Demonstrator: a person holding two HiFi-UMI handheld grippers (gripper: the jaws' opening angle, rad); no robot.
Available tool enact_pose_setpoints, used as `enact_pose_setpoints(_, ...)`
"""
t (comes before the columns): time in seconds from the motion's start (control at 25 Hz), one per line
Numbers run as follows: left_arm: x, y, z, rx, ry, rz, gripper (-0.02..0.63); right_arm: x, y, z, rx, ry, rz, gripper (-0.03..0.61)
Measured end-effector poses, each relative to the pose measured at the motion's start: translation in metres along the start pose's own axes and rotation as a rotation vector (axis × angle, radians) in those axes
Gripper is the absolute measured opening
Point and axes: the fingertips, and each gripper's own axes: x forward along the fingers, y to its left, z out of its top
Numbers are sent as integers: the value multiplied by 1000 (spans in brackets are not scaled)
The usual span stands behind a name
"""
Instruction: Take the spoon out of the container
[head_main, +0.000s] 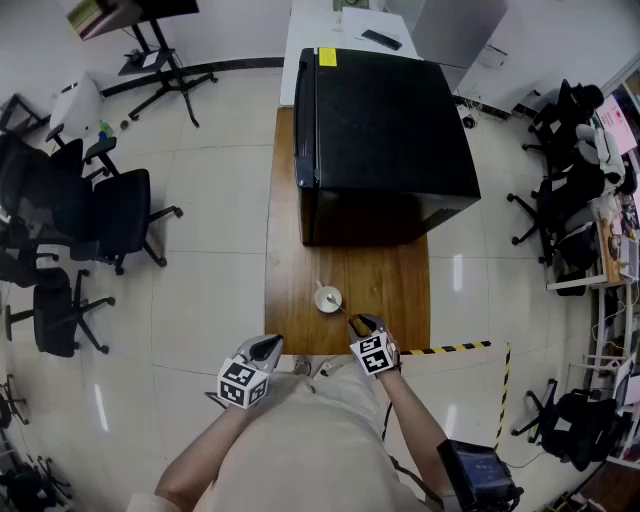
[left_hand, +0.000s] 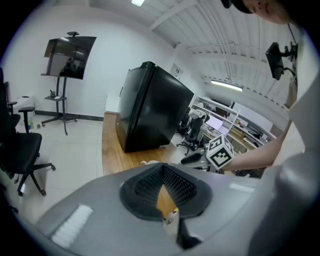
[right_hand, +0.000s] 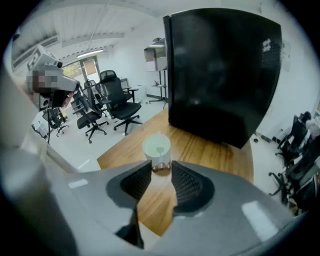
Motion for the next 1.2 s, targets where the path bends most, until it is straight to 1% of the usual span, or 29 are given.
enact_pose_setpoints(0.04, -1, -3, -2, -3, -7, 1, -11, 0, 5, 11, 5, -23, 9, 168)
enact_pose_setpoints(0.08, -2, -7, -5, -4, -13, 3, -11, -3, 9, 21, 7, -50, 14, 254)
enact_pose_setpoints(0.12, -3, -10, -8, -3, -20, 7, -11, -9, 12, 29, 3, -81, 11, 260)
enact_pose_setpoints(0.16, -5, -15, -10, 1, -28, 13, -11, -20, 15, 33, -4, -114, 4, 259)
enact_pose_setpoints(0.24, -9, -25, -16, 8, -47, 35, -11, -51, 23, 26, -16, -170, -7, 259)
enact_pose_setpoints(0.36, -23, -44, -30, -12, -85, 79, -11, -103, 42, -9, 9, -249, 14, 256)
enact_pose_setpoints(0.48, -39, -72, -54, -38, -108, 130, -11, -147, 58, -53, 20, -316, 45, 229)
enact_pose_setpoints(0.6, -59, -107, -85, -80, -116, 186, -11, -171, 67, -108, 50, -331, 49, 213)
enact_pose_setpoints(0.72, -78, -154, -109, -109, -132, 228, -11, -185, 65, -156, 112, -331, 63, 204)
enact_pose_setpoints(0.84, -91, -197, -148, -108, -79, 250, -11, -204, 71, -187, 212, -344, 82, 204)
enact_pose_setpoints(0.92, -89, -219, -165, -108, -70, 251, -11, -217, 67, -200, 233, -353, 80, 203)
enact_pose_setpoints(1.0, -84, -235, -165, -105, -100, 254, -11, -227, 57, -207, 211, -360, 68, 204)
enact_pose_setpoints(1.08, -86, -243, -158, -98, -132, 257, -11, -239, 52, -204, 182, -374, 61, 198)
enact_pose_setpoints(1.2, -96, -244, -149, -77, -170, 265, -11, -251, 54, -185, 122, -398, 61, 198)
